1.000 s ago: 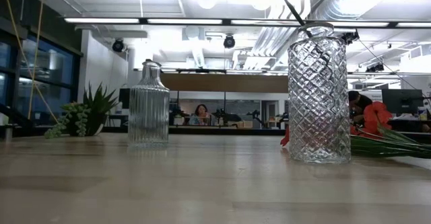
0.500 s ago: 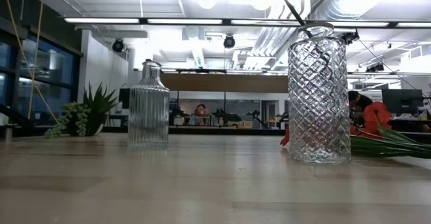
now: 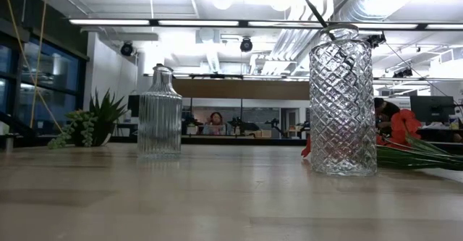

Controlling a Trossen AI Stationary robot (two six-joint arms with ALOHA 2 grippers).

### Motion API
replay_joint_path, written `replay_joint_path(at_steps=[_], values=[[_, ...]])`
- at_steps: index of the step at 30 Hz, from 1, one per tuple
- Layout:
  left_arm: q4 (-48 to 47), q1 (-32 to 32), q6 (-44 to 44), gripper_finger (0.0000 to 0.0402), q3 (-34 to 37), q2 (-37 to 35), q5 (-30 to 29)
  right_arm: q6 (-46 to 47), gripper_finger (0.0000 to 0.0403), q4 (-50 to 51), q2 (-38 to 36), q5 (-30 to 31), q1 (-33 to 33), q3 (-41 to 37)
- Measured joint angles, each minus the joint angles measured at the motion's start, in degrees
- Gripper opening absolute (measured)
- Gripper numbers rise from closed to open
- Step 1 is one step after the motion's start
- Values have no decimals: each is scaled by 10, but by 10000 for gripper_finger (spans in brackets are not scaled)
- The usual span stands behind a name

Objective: Pick and place flowers into a vace then onto a shelf
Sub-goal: Put the blue flowers into the right transparent vase

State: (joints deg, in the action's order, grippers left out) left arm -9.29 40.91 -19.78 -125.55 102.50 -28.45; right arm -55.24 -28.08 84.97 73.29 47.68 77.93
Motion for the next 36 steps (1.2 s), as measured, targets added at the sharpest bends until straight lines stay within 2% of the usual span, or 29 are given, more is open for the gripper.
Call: replay_joint_path(at_steps=[4,7,13,17,21,27,33,36], values=[[40,-17,19,36,40,-1,14,12,83,-4,0,-45,3,0],[53,-24,26,35,64,-1,13,-4,83,-24,0,-42,11,0],[88,-34,48,35,101,-1,7,-98,83,-119,0,-32,50,0],[134,-47,49,35,131,-1,12,-112,83,-153,0,-32,78,0],[174,-62,52,35,172,-1,19,-90,83,-153,-2,-33,98,0],[247,-96,84,35,219,-1,73,-48,83,-153,-5,-33,121,0],[257,-121,106,35,223,-1,130,11,86,-143,-17,-27,132,0],[254,-132,115,35,223,-1,156,42,101,-129,-20,-23,132,0]])
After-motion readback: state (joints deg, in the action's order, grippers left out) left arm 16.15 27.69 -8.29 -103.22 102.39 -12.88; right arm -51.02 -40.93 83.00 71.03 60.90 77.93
